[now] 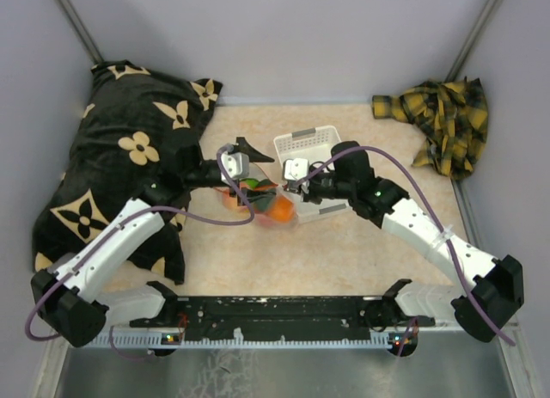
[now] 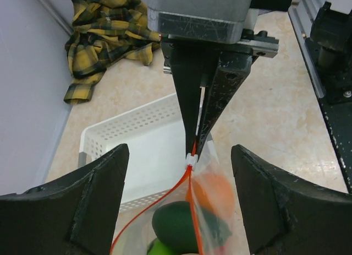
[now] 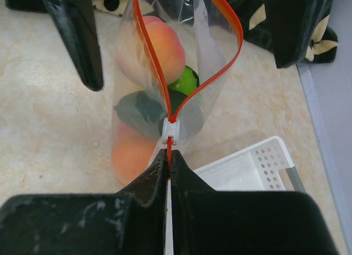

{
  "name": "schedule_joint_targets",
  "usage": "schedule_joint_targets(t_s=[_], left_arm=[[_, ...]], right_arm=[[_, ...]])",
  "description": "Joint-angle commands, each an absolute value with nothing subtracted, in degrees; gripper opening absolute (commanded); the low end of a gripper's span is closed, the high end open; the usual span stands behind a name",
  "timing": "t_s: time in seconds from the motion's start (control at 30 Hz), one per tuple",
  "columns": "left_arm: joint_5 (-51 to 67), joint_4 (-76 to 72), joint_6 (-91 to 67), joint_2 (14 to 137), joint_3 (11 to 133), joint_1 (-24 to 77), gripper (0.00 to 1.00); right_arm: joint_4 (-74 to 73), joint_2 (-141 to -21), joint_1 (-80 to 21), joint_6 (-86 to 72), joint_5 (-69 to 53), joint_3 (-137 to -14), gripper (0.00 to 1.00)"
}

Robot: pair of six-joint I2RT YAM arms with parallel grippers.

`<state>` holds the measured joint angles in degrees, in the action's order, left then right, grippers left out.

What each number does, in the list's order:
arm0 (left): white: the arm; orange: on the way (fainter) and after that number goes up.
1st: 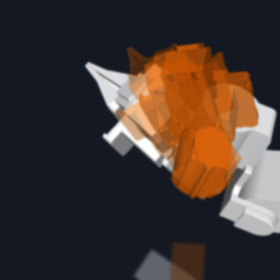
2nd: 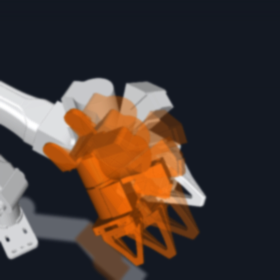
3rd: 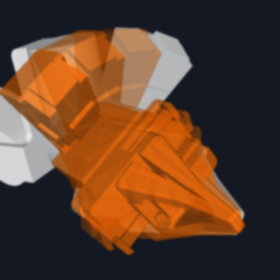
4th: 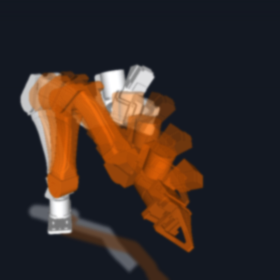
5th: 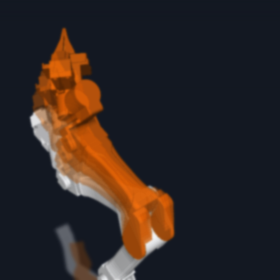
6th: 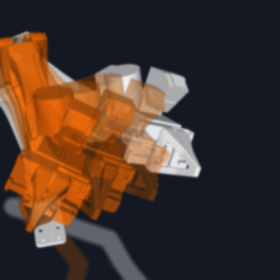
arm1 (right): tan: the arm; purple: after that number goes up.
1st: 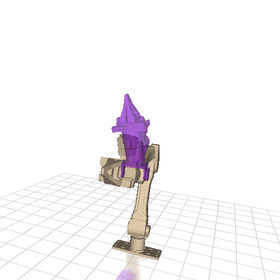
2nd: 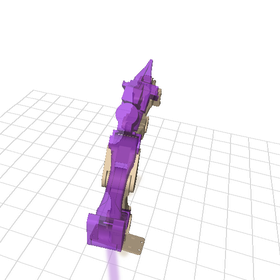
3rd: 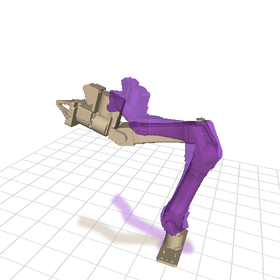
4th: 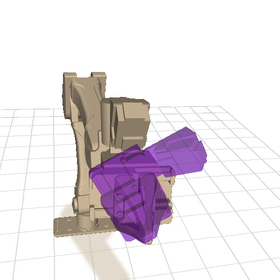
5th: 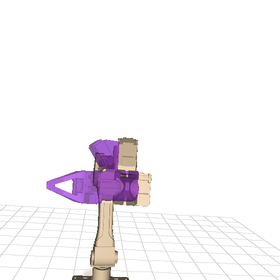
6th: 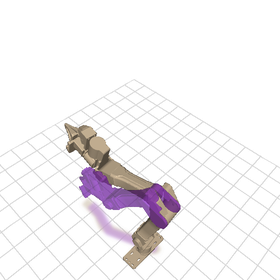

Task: Place the food in the zip-top bag and seal the zipper
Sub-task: Zip the zipper food storage bag at the center of the board.

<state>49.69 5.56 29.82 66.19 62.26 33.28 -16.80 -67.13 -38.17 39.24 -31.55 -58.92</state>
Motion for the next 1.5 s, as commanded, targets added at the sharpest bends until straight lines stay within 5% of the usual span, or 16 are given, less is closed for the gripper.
schedule_joint_targets(t_s=[0.0, 0.7, 1.33, 1.47], left_arm=[[54.7, 8.6, 38.0, 69.2, 65.5, 33.7, 0.79], [50.3, 14.7, 43.3, 72.9, 65.5, 37.3, 0.42], [47.6, 16.6, 44.7, 73.4, 66.6, 38.4, 0.31], [47.1, 17.3, 45.2, 73.6, 66.6, 38.6, 0.22]], right_arm=[[-14.7, -65.1, -37.7, 39.4, -34.4, -60.2, 0.0], [-12.0, -64.9, -37.7, 36.5, -35.2, -58.6, 0.0], [-11.7, -64.8, -37.7, 35.8, -35.1, -58.1, 0.0], [-11.5, -64.8, -37.8, 35.4, -35.3, -58.1, 0.0]])
